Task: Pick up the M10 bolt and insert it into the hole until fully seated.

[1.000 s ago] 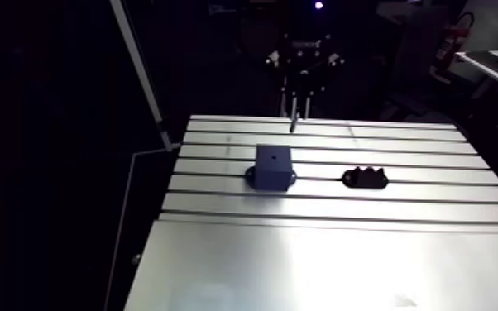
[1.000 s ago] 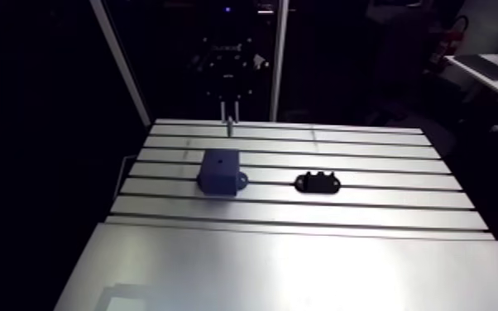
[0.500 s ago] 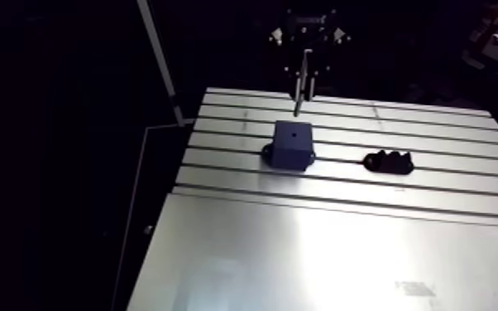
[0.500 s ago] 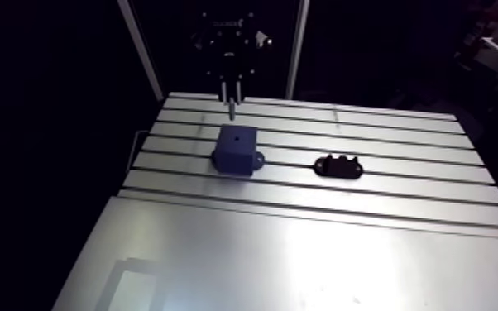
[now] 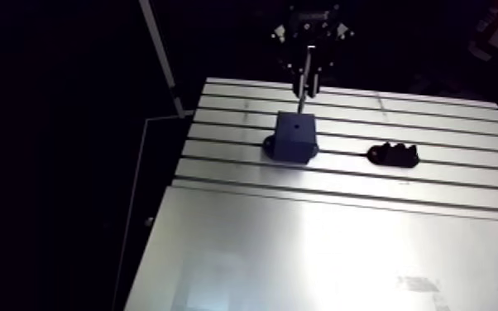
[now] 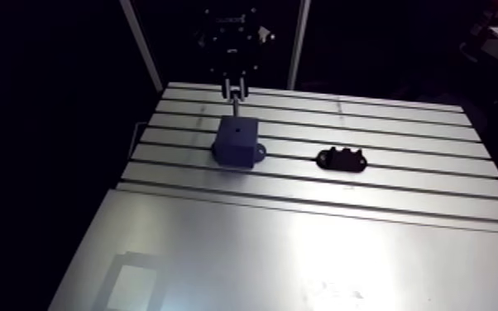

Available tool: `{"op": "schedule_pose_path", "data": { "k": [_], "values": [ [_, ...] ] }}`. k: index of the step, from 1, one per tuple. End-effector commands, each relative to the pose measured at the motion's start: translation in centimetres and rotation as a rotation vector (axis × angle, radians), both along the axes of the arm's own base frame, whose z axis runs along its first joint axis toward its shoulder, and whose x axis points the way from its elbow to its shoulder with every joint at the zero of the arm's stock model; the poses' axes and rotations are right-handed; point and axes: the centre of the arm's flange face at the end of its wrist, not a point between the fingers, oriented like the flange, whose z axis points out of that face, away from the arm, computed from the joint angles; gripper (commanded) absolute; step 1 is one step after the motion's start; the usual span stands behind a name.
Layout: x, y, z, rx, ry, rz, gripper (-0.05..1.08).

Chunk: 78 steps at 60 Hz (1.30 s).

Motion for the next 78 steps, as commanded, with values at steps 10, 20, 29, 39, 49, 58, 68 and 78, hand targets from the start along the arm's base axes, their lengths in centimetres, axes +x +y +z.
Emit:
{"op": "schedule_pose_path", "data": {
  "k": [10, 20, 29, 39, 49, 58, 68, 78],
  "values": [
    [-0.1, -0.1, -0.6, 0.013, 0.011, -0.017, 1.08],
    [-0.1, -0.3, -0.7, 0.011, 0.01, -0.015, 1.08],
    [-0.2, -0.4, -0.8, 0.011, 0.02, -0.011, 1.08],
    [-0.2, -0.6, -1.0, 0.011, 0.024, -0.008, 1.08],
    [-0.4, -0.4, -1.8, 0.013, 0.01, -0.012, 1.08],
    [-0.3, -0.6, -1.9, 0.013, 0.008, -0.008, 1.08],
    [-0.4, -0.4, -1.9, 0.013, 0.007, -0.01, 1.08],
    [-0.3, -0.4, -1.9, 0.013, 0.004, -0.011, 1.08]
  ]
}}
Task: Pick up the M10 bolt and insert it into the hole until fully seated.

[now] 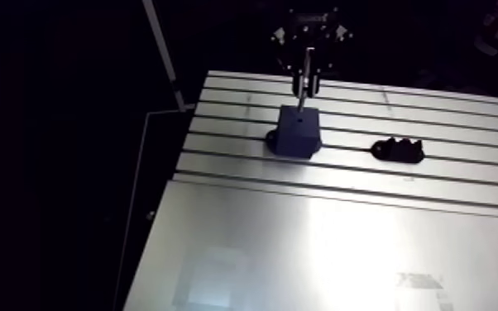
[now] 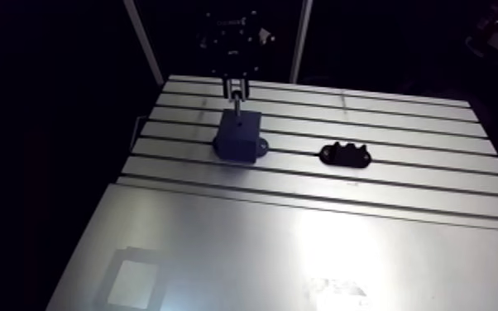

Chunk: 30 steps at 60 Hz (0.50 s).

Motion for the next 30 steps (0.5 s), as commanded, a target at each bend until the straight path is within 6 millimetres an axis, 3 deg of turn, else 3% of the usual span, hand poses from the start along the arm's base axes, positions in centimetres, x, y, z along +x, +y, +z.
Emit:
{"op": "schedule_pose_path", "data": {
  "k": [1, 30],
  "values": [
    [0.07, 0.09, -0.1, 0.0, -0.004, -0.001, 1.08],
    [0.8, 0.17, -0.52, 0.003, -0.018, -0.001, 1.08]
  ]
}}
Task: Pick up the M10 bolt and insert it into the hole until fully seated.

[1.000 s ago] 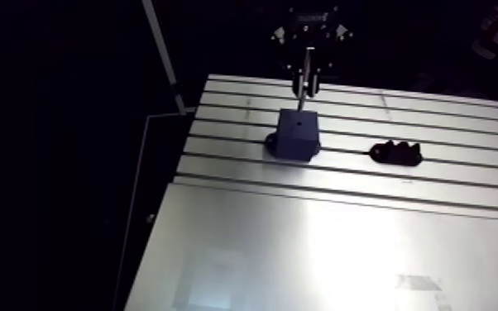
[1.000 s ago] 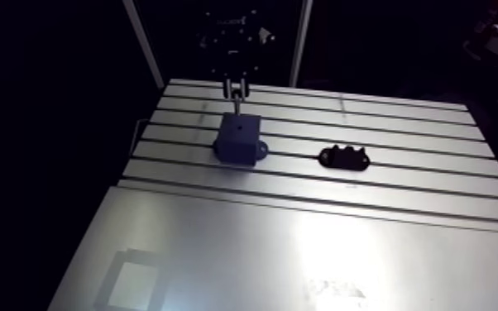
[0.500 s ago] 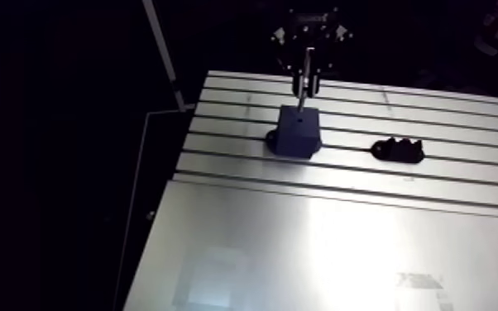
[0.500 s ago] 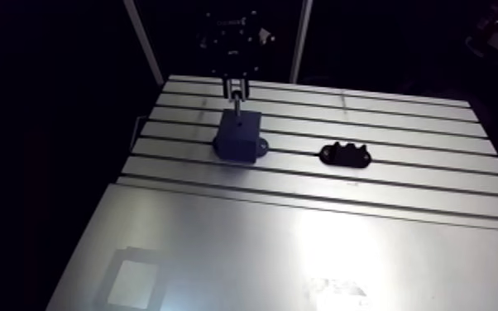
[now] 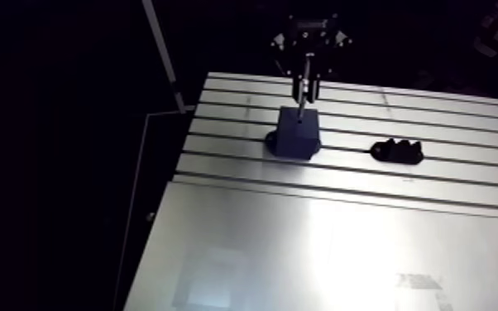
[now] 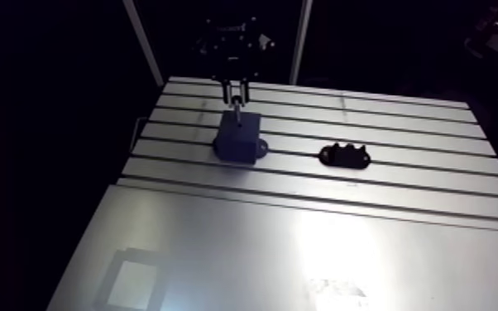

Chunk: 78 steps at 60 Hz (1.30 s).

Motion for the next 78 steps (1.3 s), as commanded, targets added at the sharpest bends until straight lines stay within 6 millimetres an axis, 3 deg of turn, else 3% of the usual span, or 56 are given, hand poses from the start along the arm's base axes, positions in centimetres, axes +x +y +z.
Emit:
{"op": "schedule_pose_path", "data": {
  "k": [1, 78],
  "values": [
    [0.34, 0.08, -0.25, 0.002, -0.007, 0.0, 1.08],
    [-0.1, 0.04, -0.8, -0.002, 0.007, 0.005, 1.08]
  ]
}}
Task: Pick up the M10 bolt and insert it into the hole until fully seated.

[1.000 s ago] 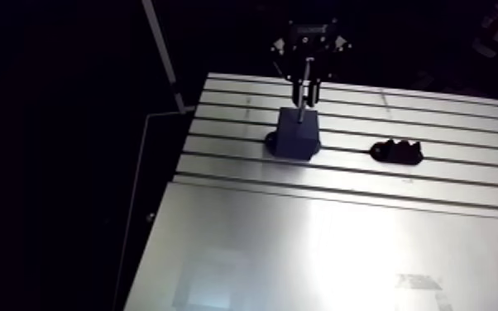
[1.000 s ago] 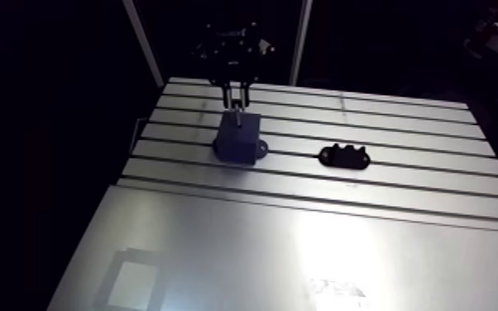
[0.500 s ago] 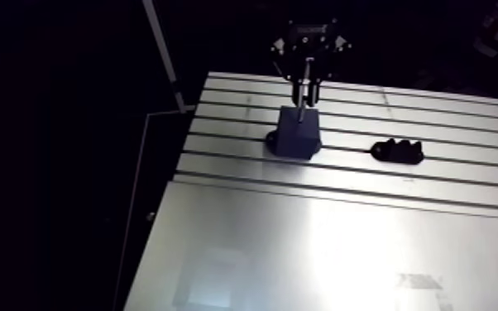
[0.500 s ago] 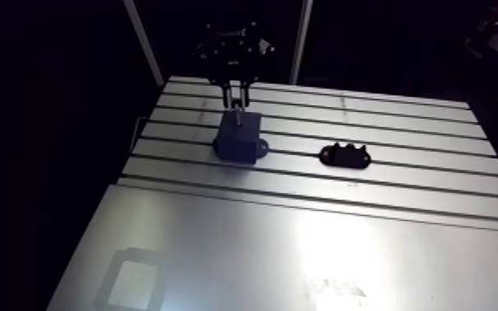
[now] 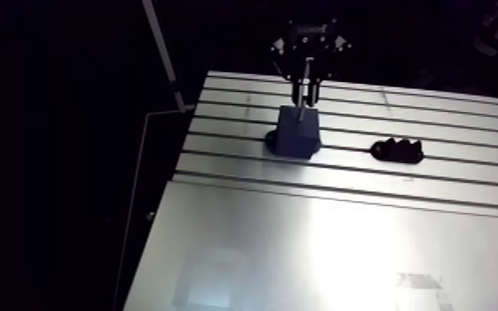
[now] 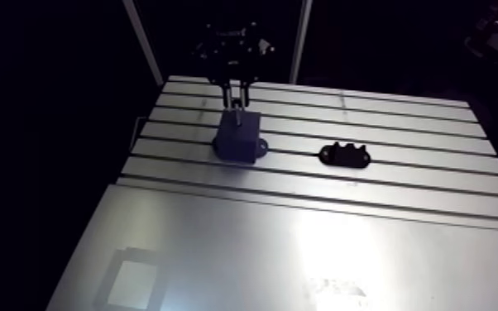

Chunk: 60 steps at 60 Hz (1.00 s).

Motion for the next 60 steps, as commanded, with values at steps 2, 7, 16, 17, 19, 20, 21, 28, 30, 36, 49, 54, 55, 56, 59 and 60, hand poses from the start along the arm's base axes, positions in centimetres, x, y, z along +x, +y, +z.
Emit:
{"op": "schedule_pose_path", "data": {
  "k": [2, 7, 16, 17, 19, 20, 21, 28, 30, 36, 49, 54, 55, 56, 59, 60],
  "values": [
    [-0.42, -0.01, -0.06, -0.002, 0.025, 0.005, 1.08],
    [-0.51, -0.02, -0.09, -0.003, 0.027, 0.007, 1.08],
    [-0.63, -0.03, 0.0, -0.004, 0.029, 0.008, 1.08],
    [-0.63, -0.03, 0.0, -0.004, 0.029, 0.008, 1.08],
    [-0.63, -0.03, 0.0, -0.004, 0.029, 0.008, 1.08],
    [-0.6, -0.03, -0.05, -0.004, 0.028, 0.008, 1.08],
    [-0.6, -0.03, -0.05, -0.004, 0.028, 0.008, 1.08],
    [-0.57, -0.04, -0.07, -0.006, 0.026, 0.009, 1.08],
    [-0.57, -0.04, -0.07, -0.006, 0.025, 0.01, 1.08],
    [-0.63, 0.08, 0.13, -0.005, 0.027, 0.011, 1.08],
    [-0.47, 0.42, -0.1, 0.025, 0.027, 0.025, 1.08],
    [-0.43, 0.42, -0.15, 0.025, 0.025, 0.025, 1.08],
    [-0.43, 0.42, -0.15, 0.025, 0.025, 0.025, 1.08],
    [-0.42, 0.41, -0.16, 0.024, 0.025, 0.024, 1.08],
    [-0.42, 0.41, -0.16, 0.024, 0.025, 0.024, 1.08],
    [-0.42, 0.41, -0.16, 0.024, 0.025, 0.024, 1.08]
  ]
}}
